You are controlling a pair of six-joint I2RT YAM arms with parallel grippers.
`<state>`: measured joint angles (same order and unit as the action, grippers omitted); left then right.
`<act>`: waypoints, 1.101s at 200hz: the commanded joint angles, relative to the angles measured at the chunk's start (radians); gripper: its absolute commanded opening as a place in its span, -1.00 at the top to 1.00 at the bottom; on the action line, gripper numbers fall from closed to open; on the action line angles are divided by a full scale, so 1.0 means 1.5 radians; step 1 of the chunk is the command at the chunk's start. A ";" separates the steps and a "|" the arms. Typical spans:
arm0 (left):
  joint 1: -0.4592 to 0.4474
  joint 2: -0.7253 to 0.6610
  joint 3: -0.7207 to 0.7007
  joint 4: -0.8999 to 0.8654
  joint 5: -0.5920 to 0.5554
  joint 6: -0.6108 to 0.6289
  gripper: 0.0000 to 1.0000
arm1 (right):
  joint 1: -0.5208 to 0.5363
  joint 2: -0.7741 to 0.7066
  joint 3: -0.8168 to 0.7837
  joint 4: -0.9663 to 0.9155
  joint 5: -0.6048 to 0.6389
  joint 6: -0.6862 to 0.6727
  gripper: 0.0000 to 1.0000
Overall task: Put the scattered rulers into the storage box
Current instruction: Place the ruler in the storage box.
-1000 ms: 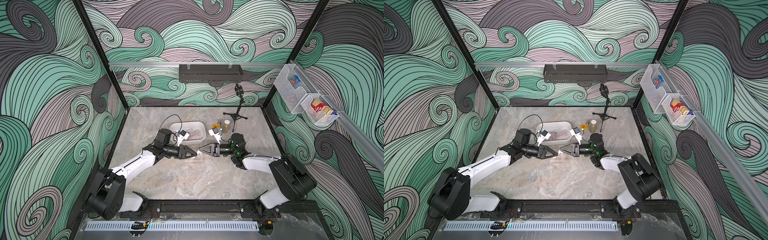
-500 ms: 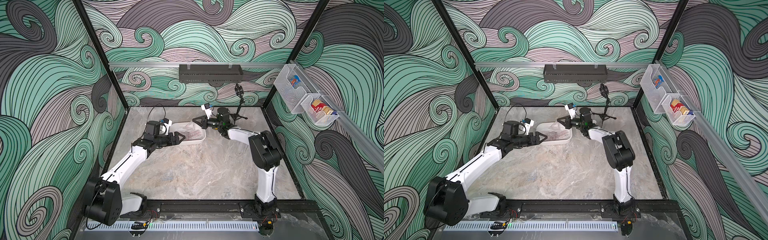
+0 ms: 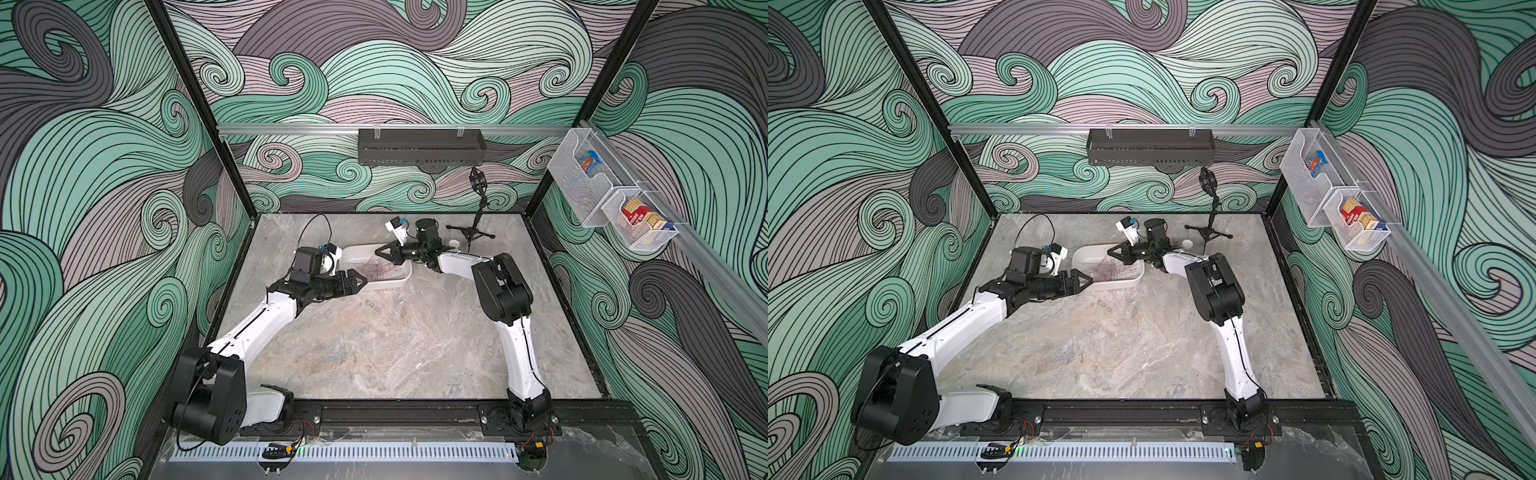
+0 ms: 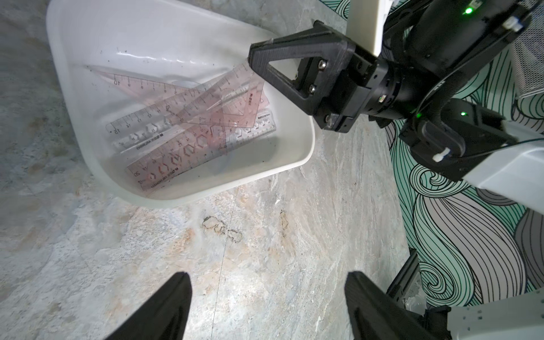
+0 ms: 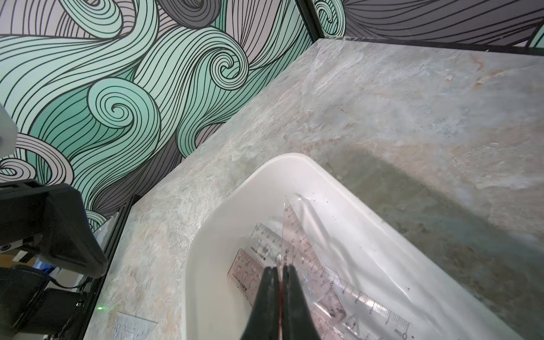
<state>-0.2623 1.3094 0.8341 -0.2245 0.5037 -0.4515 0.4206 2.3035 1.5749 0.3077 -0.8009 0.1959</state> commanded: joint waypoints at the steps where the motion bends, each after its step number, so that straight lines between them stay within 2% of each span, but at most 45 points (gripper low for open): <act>1: 0.006 0.005 0.001 0.003 -0.006 0.015 -0.71 | 0.000 -0.001 -0.007 -0.008 -0.020 -0.017 0.91; 33: 0.010 0.003 -0.001 0.002 -0.008 0.015 -0.71 | 0.000 0.013 -0.007 -0.014 -0.020 -0.016 0.84; 68: 0.011 0.003 0.006 -0.001 -0.008 0.012 -0.72 | -0.003 0.016 0.004 -0.029 -0.019 -0.016 0.64; 101: 0.011 -0.001 0.001 0.008 0.037 -0.002 -0.72 | -0.008 0.008 0.038 -0.071 -0.008 -0.032 0.50; 132: 0.020 -0.028 0.024 -0.029 0.002 0.000 -0.74 | -0.014 -0.022 0.065 -0.116 0.016 -0.047 0.31; 153: 0.023 -0.062 0.039 -0.044 0.003 -0.007 -0.78 | -0.019 -0.042 0.089 -0.151 0.033 -0.052 0.30; 170: 0.025 -0.092 0.041 -0.061 -0.027 -0.017 -0.78 | -0.014 -0.078 0.077 -0.170 0.056 -0.054 0.33; 191: 0.032 -0.133 0.030 -0.084 -0.109 -0.039 -0.78 | 0.023 -0.176 -0.024 -0.166 0.137 -0.061 0.34; 211: 0.051 -0.164 0.016 -0.112 -0.197 -0.056 -0.78 | 0.102 -0.296 -0.183 -0.100 0.285 -0.047 0.33; 220: 0.060 -0.173 0.010 -0.121 -0.220 -0.057 -0.78 | 0.153 -0.344 -0.264 -0.062 0.376 -0.035 0.32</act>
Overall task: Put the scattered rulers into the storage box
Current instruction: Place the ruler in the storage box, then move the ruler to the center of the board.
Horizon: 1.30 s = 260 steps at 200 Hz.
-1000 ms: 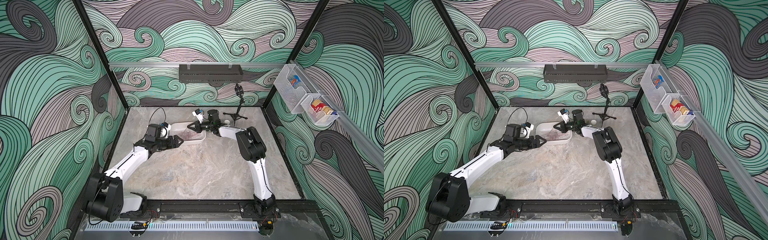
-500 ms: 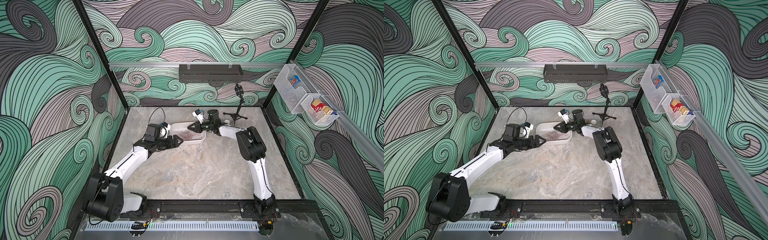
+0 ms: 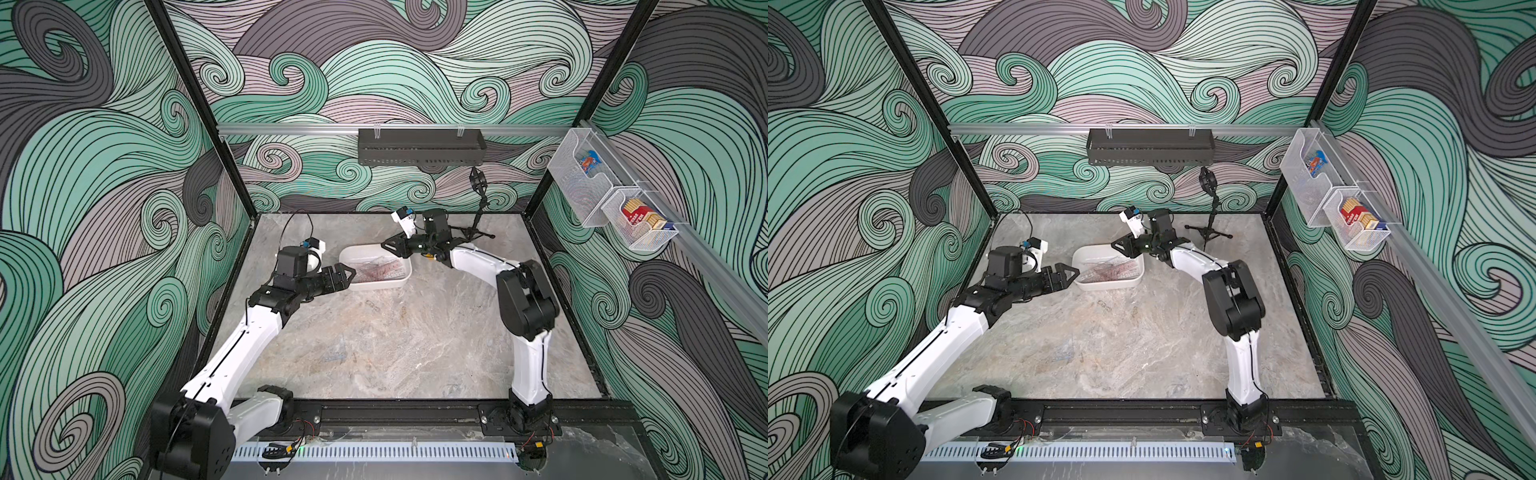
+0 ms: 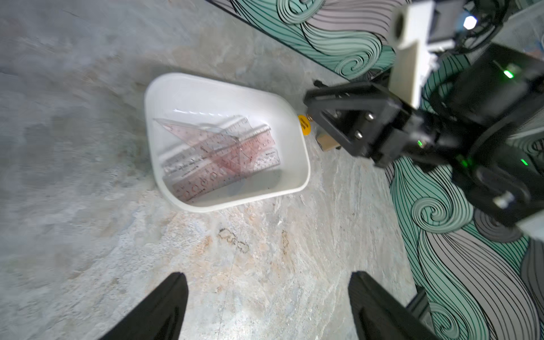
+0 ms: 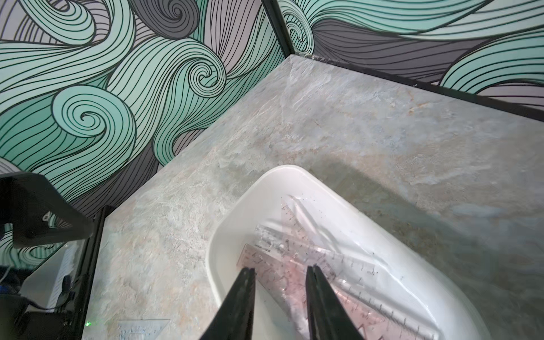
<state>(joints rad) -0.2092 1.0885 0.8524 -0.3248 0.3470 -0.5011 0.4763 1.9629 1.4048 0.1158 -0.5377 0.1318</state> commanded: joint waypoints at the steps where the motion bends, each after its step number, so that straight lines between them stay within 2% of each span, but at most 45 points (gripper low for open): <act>1: 0.026 -0.027 -0.003 -0.055 -0.119 -0.024 -0.78 | 0.119 -0.122 -0.158 0.069 0.210 0.008 0.32; 25: 0.059 -0.045 -0.038 -0.055 -0.161 -0.042 -0.78 | 0.262 -0.183 -0.283 0.116 0.396 0.014 0.25; 34: 0.073 -0.050 -0.053 -0.053 -0.161 -0.052 -0.78 | 0.311 -0.176 -0.294 0.116 0.459 0.009 0.15; 54: 0.093 -0.057 -0.077 -0.039 -0.147 -0.063 -0.78 | 0.390 -0.119 -0.270 0.100 0.543 -0.018 -0.07; 81: 0.103 -0.064 -0.086 -0.038 -0.133 -0.061 -0.78 | 0.437 -0.026 -0.209 0.060 0.553 -0.056 -0.19; 117: 0.108 -0.071 -0.096 -0.034 -0.131 -0.047 -0.79 | 0.464 0.028 -0.169 0.055 0.528 -0.072 -0.37; 153: 0.110 -0.057 -0.094 -0.038 -0.122 -0.033 -0.79 | 0.482 0.077 -0.118 0.019 0.520 -0.088 -0.34; 179: 0.110 -0.060 -0.096 -0.037 -0.118 -0.030 -0.79 | 0.493 0.092 -0.111 0.002 0.547 -0.101 -0.34; 226: 0.109 -0.054 -0.100 -0.031 -0.088 -0.026 -0.79 | 0.492 0.069 -0.164 -0.002 0.611 -0.096 -0.35; 260: 0.109 -0.049 -0.110 -0.011 -0.057 -0.028 -0.79 | 0.477 0.040 -0.215 -0.002 0.623 -0.067 -0.24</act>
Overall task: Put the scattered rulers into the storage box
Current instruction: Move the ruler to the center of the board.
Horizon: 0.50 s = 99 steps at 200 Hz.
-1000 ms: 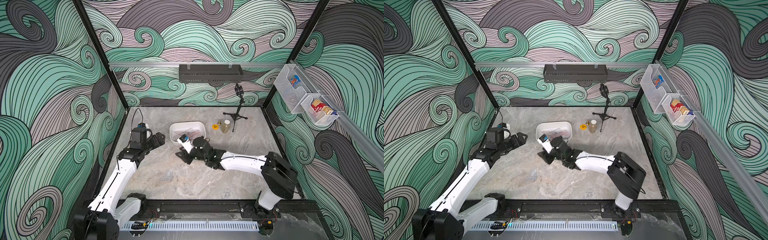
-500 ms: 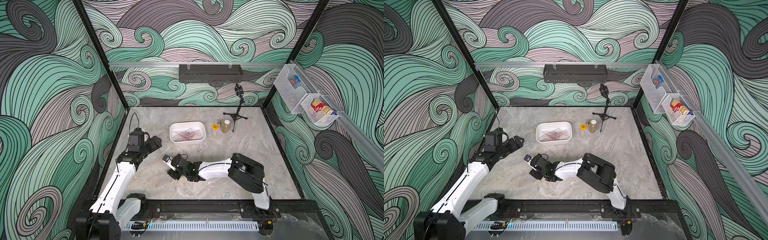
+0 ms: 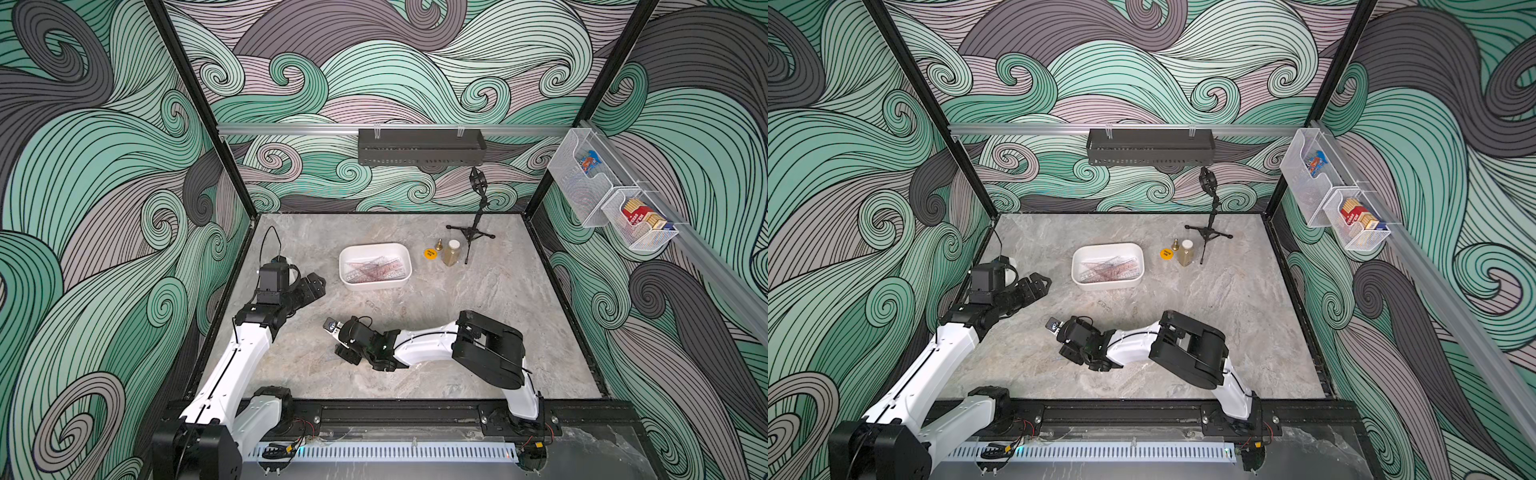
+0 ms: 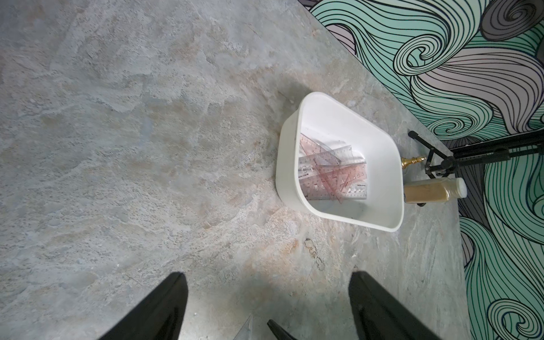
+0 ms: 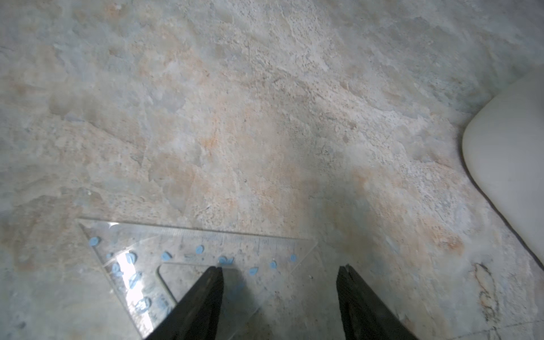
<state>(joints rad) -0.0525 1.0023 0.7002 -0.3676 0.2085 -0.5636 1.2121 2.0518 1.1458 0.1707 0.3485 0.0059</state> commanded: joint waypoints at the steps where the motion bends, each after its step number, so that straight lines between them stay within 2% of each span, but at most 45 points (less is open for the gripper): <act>1: 0.004 0.008 -0.009 0.018 0.036 0.014 -0.79 | -0.015 -0.020 -0.044 -0.038 0.033 0.018 -0.24; 68: -0.002 0.039 -0.054 0.060 0.154 -0.024 -0.76 | -0.058 -0.135 -0.196 -0.020 0.038 0.079 -0.21; 99: -0.032 0.037 -0.098 0.100 0.169 -0.055 -0.73 | -0.066 -0.190 -0.233 -0.019 0.011 0.111 -0.22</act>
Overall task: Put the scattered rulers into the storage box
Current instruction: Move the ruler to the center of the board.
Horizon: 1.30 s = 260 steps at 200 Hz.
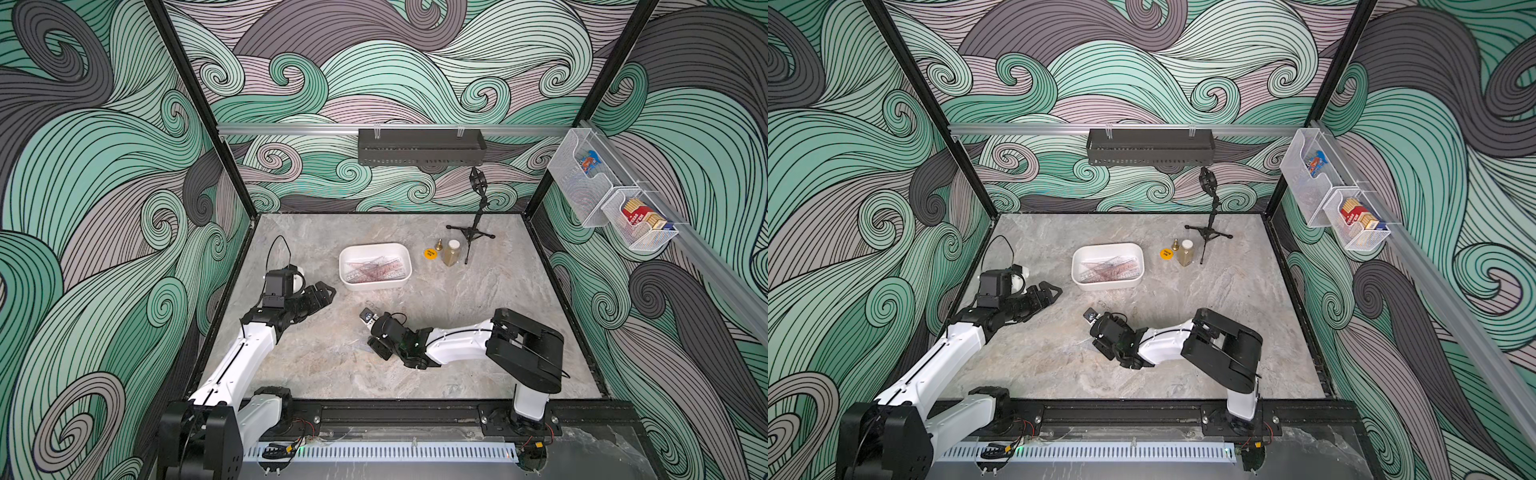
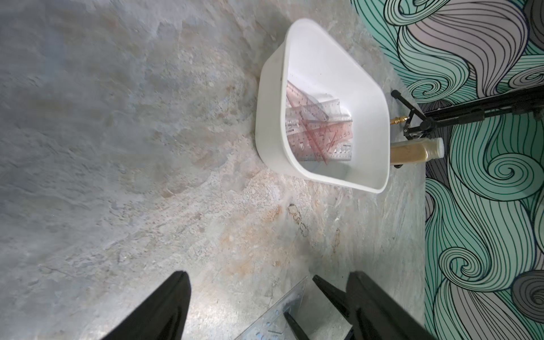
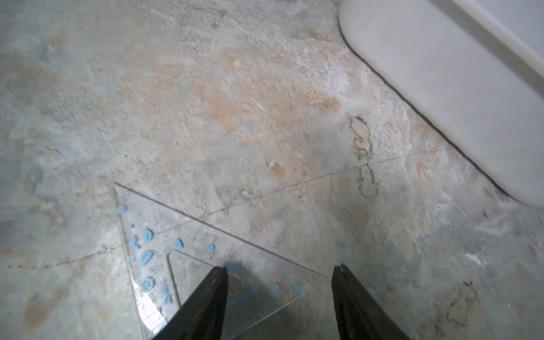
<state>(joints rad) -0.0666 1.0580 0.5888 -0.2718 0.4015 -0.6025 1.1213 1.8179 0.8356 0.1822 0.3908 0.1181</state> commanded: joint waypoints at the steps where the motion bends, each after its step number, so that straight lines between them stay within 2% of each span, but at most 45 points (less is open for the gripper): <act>1: -0.024 0.000 -0.025 0.038 0.041 -0.030 -0.73 | -0.006 -0.036 -0.026 -0.026 -0.021 0.038 -0.22; 41: -0.061 0.027 -0.086 0.117 0.066 -0.079 -0.65 | -0.053 -0.164 -0.029 0.007 -0.145 0.068 -0.24; 56: -0.073 0.058 -0.089 0.144 0.080 -0.088 -0.60 | -0.069 -0.194 -0.059 0.047 -0.189 0.091 -0.13; 74: -0.091 0.093 -0.080 0.151 0.086 -0.083 -0.57 | -0.076 -0.210 -0.116 0.117 -0.226 0.119 0.17; 98: -0.110 0.116 -0.074 0.163 0.081 -0.081 -0.55 | -0.081 -0.202 -0.175 0.193 -0.255 0.138 0.42; 144: -0.129 0.146 -0.071 0.167 0.066 -0.078 -0.53 | -0.101 -0.156 -0.181 0.235 -0.284 0.114 0.78; 186: -0.134 0.150 -0.080 0.172 0.057 -0.085 -0.47 | -0.102 -0.097 -0.165 0.256 -0.327 0.120 0.92; 224: -0.133 0.162 -0.082 0.173 0.054 -0.084 -0.47 | -0.102 -0.087 -0.170 0.259 -0.343 0.121 0.97; 260: -0.133 0.193 -0.088 0.180 0.066 -0.086 -0.38 | -0.104 -0.067 -0.171 0.265 -0.347 0.122 1.00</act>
<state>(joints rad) -0.2588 1.3159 0.4561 -0.0200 0.4965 -0.7277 0.9707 1.6966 0.5713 0.5568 -0.1081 0.2977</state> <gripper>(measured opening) 0.710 0.050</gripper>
